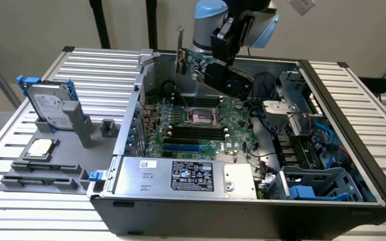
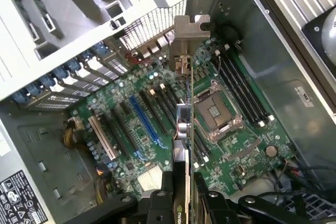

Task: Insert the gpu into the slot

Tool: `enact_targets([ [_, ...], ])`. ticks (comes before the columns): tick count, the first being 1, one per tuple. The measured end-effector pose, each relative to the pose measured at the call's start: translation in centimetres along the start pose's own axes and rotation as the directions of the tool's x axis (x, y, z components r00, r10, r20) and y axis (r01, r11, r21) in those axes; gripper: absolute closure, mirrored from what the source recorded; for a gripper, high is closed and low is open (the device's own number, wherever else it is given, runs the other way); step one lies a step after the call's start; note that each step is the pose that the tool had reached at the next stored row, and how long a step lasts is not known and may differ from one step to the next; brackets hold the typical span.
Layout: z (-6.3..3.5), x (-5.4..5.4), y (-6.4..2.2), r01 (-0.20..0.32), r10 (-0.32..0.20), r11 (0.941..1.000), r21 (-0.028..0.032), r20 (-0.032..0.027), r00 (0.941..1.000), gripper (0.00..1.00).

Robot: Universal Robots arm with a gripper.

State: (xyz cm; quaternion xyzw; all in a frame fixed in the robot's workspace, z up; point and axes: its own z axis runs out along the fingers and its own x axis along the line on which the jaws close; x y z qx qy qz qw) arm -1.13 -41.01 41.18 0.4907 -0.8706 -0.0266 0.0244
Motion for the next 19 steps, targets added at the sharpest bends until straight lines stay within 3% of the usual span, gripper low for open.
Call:
enact_targets([
  [2,0.01,0.0,-0.01,0.033,-0.033,0.9995,-0.0027,0.0036,0.9995,0.74],
  [4,0.03,0.0,-0.01,0.062,-0.062,0.9981,-0.0074,0.0108,0.998,0.74],
  [9,0.22,0.0,-0.01,0.139,-0.138,0.9901,-0.0206,0.0347,0.9898,0.74],
  [14,0.91,0.0,-0.07,0.229,-0.228,0.9732,-0.0202,0.03,0.9731,0.74],
  [19,1.68,0.0,-0.12,0.315,-0.315,0.9489,-0.0195,0.0239,0.9489,0.74],
])
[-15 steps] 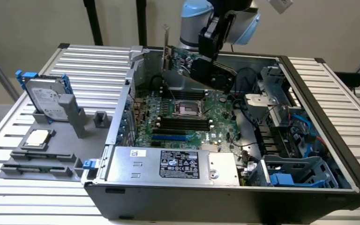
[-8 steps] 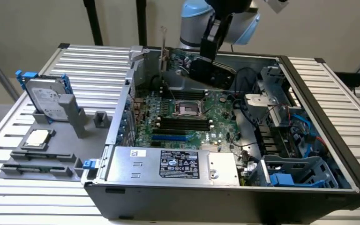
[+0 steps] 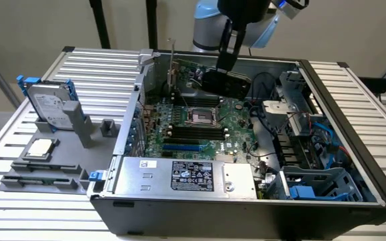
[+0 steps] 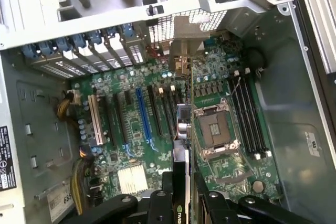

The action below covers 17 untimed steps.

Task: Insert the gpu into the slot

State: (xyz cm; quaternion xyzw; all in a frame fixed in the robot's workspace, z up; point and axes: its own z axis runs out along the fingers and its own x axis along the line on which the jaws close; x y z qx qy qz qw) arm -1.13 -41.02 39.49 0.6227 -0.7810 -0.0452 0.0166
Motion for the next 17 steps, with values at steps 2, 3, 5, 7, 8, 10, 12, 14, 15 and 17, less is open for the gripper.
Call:
enact_targets([
  [2,0.27,0.0,-0.03,0.031,-0.031,0.9995,-0.0011,-0.0024,0.9995,0.74],
  [3,0.42,0.0,-0.04,0.042,-0.042,0.9991,-0.0015,-0.0029,0.9991,0.74],
  [5,0.77,0.2,-0.05,0.054,-0.054,0.9986,-0.0021,-0.0031,0.9986,0.74],
  [7,1.12,0.3,-0.04,0.062,-0.063,0.998,-0.0025,-0.0034,0.998,0.74],
  [8,1.3,0.4,-0.04,0.067,-0.067,0.9978,-0.0027,-0.0035,0.9978,0.74],
  [10,1.64,0.5,-0.04,0.076,-0.076,0.9971,-0.0032,-0.0034,0.9971,0.74],
  [12,1.98,0.7,-0.05,0.087,-0.087,0.9962,-0.0038,-0.003,0.9962,0.74],
  [14,2.25,0.8,-0.09,0.1,-0.1,0.995,-0.0044,-0.0031,0.995,0.74],
  [15,2.33,0.9,-0.12,0.106,-0.106,0.9943,-0.0048,-0.0037,0.9943,0.74],
  [17,2.48,1.1,-0.17,0.12,-0.12,0.9927,-0.0054,-0.0048,0.9927,0.74],
])
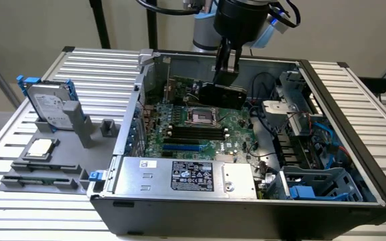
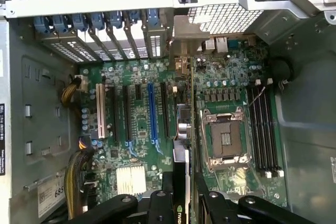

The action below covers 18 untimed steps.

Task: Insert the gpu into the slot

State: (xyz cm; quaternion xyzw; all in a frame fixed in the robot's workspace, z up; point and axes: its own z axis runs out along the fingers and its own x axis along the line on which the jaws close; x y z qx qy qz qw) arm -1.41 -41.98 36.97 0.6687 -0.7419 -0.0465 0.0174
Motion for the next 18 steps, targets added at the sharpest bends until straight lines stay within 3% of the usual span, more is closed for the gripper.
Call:
enact_targets([
  [5,0.42,0.3,0.23,0.022,-0.022,0.9998,-0.0009,-0.0017,0.9998,0.74],
  [8,0.72,0.5,1.09,0.023,-0.023,0.9997,0.0002,-0.0018,0.9997,0.74],
  [11,1.01,0.8,2.29,0.023,-0.023,0.9997,0.0099,-0.0014,0.9997,0.74],
  [14,1.26,1.0,3.31,0.024,-0.024,0.9993,0.0282,-0.0006,0.9997,0.74],
  [16,1.41,1.3,3.58,0.024,-0.024,0.9992,0.0325,-0.0001,0.9997,0.74],
  [18,1.62,1.7,3.72,0.025,-0.025,0.9991,0.0329,-0.0002,0.9997,0.74],
])
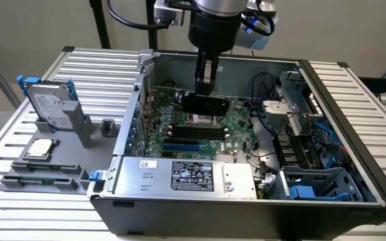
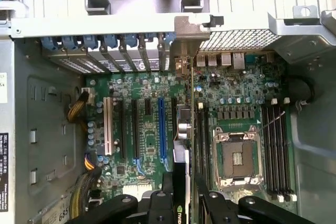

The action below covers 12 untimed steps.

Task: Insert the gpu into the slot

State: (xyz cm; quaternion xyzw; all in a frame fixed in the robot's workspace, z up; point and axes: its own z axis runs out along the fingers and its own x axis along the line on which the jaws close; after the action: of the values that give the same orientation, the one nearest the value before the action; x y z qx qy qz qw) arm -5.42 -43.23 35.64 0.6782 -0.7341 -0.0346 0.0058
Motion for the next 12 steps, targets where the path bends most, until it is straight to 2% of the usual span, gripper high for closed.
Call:
enact_targets([
  [6,0.74,1.5,0.03,0.003,-0.003,1.0,-0.0001,0.0006,1.0,0.74],
  [12,1.83,1.8,0.25,0.017,-0.017,0.9999,-0.0003,-0.0001,0.9999,0.74],
])
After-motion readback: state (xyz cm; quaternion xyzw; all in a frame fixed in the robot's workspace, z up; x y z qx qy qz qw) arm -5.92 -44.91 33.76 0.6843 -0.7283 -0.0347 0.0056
